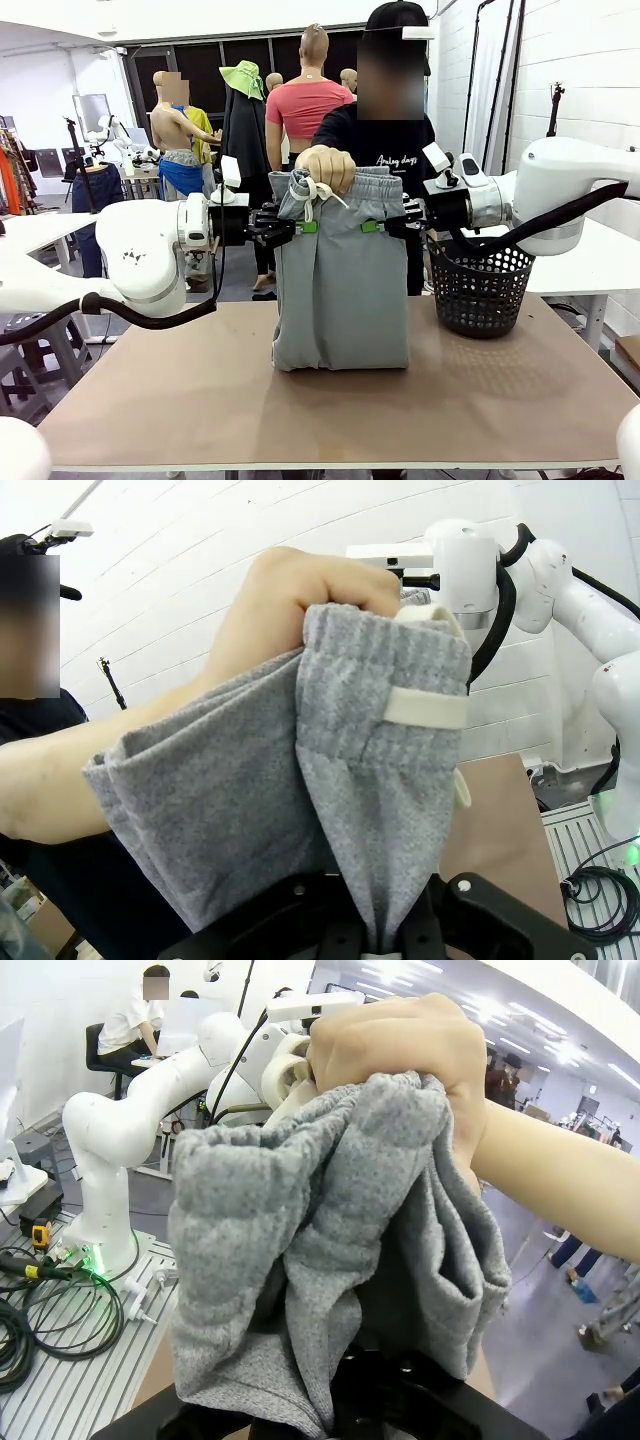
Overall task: Fold the training pants.
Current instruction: Release the ends of the Training pants and then grab the overlapped ends.
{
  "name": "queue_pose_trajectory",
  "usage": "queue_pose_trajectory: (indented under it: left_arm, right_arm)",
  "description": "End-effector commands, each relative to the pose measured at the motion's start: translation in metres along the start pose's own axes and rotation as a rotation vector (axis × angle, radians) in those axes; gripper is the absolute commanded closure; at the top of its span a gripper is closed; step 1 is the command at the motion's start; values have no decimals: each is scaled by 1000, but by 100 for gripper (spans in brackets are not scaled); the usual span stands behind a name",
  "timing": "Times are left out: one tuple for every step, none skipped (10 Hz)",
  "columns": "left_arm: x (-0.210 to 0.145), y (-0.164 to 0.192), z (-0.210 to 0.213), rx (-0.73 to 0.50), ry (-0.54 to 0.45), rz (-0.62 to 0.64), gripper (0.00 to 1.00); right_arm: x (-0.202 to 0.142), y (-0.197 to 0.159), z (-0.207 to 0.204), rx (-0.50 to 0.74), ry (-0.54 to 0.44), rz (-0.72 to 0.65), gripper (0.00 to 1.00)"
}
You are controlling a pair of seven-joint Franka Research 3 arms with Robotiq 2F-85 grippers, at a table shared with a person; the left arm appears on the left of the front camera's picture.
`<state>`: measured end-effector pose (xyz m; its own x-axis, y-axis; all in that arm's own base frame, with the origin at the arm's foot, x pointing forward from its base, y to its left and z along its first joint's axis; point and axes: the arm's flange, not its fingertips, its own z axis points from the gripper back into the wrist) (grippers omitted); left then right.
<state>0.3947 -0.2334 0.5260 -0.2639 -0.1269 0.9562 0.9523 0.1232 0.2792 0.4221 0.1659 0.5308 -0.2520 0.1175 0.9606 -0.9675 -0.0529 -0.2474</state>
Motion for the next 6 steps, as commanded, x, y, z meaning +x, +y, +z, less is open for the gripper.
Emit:
queue_pose_trajectory:
  left_arm:
    - [5, -1, -1, 1, -1, 12, 100]
    - [5, -1, -1, 1, -1, 12, 100]
    - [5, -1, -1, 1, -1, 12, 100]
    - [5, -1, -1, 1, -1, 12, 100]
    - [5, -1, -1, 1, -1, 12, 100]
    - [5, -1, -1, 1, -1, 12, 100]
  right_arm:
    - [2, 3, -4, 0, -4, 3, 100]
    - [2, 3, -4, 0, -4, 3, 100]
    - [2, 3, -4, 0, -4, 3, 100]
    - [2, 3, -4, 0, -4, 3, 100]
    - [2, 3, -4, 0, -4, 3, 100]
    - [2, 3, -4, 0, -4, 3, 100]
